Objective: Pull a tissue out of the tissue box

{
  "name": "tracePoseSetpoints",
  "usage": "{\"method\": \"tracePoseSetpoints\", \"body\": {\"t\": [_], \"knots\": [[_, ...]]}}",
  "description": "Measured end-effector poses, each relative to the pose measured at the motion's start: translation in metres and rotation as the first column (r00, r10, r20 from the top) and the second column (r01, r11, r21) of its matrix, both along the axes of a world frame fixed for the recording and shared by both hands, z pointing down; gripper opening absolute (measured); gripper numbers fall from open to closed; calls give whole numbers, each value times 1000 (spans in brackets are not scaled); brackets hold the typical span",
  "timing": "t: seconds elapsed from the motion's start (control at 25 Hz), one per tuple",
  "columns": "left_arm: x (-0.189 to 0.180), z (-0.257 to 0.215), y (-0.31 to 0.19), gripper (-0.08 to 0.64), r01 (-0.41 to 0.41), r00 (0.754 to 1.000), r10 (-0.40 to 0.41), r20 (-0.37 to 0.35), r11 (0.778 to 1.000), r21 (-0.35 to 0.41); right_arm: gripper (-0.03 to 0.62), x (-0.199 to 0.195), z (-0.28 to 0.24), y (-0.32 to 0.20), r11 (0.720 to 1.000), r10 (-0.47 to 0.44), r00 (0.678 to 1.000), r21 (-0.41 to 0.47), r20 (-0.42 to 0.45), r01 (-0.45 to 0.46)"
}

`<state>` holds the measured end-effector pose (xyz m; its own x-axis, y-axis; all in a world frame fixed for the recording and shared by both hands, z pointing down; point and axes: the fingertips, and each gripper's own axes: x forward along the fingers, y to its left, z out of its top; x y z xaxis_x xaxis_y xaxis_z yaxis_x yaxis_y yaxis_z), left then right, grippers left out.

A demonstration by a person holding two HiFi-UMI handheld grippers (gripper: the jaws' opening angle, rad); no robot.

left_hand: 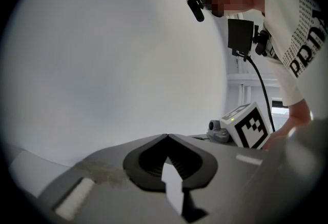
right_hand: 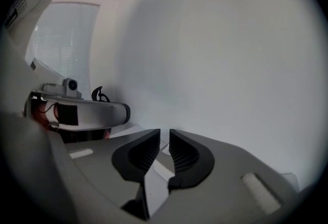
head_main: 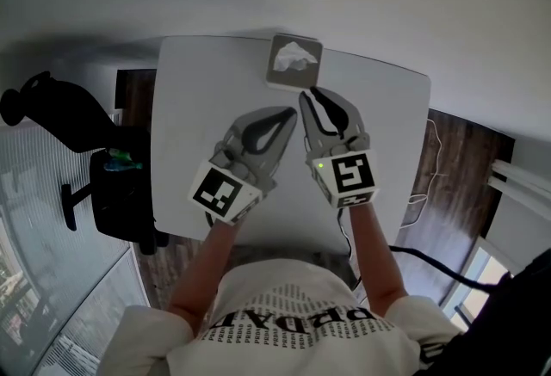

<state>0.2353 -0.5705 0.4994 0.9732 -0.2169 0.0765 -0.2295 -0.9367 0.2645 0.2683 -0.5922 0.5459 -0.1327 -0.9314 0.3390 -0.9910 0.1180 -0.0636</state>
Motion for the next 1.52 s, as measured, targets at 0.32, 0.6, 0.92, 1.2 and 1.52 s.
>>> {"method": "tracePoseSetpoints", "body": {"t": [0.32, 0.6, 0.92, 1.2, 1.52], "knots": [[9, 24, -12, -9, 9, 1000, -9, 6, 999, -31, 64, 10, 24, -12, 999, 5, 1000, -42, -4, -5], [13, 47, -25, -9, 24, 999, -23, 25, 999, -35, 72, 19, 53, -20, 994, 14, 1000, -110, -18, -16], [16, 66, -38, -9, 47, 999, -45, 27, 997, -66, 92, 36, 77, -37, 985, 36, 998, -167, -51, -44], [17, 78, -47, -9, 62, 998, -59, 37, 994, -85, 109, 53, 94, -53, 979, 35, 998, -198, -60, -47], [19, 82, -47, -9, 58, 998, -55, 32, 994, -91, 129, 56, 100, -59, 977, 20, 997, -212, -72, -35]]}}
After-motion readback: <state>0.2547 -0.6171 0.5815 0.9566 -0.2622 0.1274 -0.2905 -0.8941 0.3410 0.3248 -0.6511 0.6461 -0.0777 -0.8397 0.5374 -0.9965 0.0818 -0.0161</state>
